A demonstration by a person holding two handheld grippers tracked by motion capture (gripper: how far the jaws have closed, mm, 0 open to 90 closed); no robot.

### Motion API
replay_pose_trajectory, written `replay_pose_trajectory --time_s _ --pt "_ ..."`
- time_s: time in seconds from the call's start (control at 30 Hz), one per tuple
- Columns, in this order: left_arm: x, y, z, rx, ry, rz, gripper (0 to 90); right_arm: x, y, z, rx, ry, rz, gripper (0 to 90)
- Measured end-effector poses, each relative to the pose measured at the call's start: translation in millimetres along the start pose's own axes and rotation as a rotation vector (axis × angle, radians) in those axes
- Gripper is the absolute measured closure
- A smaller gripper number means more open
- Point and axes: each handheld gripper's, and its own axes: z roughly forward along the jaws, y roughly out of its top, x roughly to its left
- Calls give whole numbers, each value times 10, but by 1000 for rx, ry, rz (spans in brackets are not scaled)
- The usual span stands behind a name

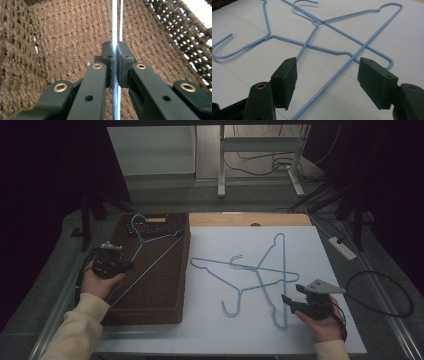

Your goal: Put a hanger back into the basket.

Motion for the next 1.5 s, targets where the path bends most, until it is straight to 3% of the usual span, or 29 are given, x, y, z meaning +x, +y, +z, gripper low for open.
replay_pose_trajectory --time_s 0.17,0.33,0.37,0.4,0.53,0.67,0.7,0.8,0.87,0.9,0.93,0.97,1.0,1.2,1.5 --pt "8 5 22 20 22 -8 863 9 0 9 2 3 -4 327" --pt "10 7 36 19 74 -1 852 8 1 14 6 6 -7 327" --pt "3 9 29 4 114 17 769 8 1 12 5 6 -6 327" --pt "-4 14 16 -5 125 24 641 7 0 9 5 7 -4 328" --pt "-57 14 -111 -86 98 15 406 2 0 -4 2 3 -4 327" --pt "-144 -7 -281 -166 34 40 370 1 0 -4 2 2 -3 327" --pt "-144 -7 -281 -166 34 40 366 1 0 -4 2 2 -3 327" --pt "-269 -44 -458 -248 -27 68 359 6 3 -6 0 2 -3 327" --pt "-310 -54 -492 -263 -42 78 360 4 2 -6 0 2 -3 327" --pt "-394 -75 -552 -286 -82 95 359 4 1 -6 1 2 -3 327" --pt "-394 -75 -552 -286 -82 95 358 4 1 -6 1 2 -3 327" --pt "-489 -98 -594 -303 -118 111 358 4 2 -8 -1 2 -3 327" --pt "-489 -98 -594 -303 -118 111 358 4 2 -8 -1 2 -3 327" --pt "-814 -197 -632 -354 -198 157 362 5 20 -7 -12 7 -1 327" --pt "-978 -320 -522 -370 -240 163 362 0 27 -18 -18 17 -2 327"
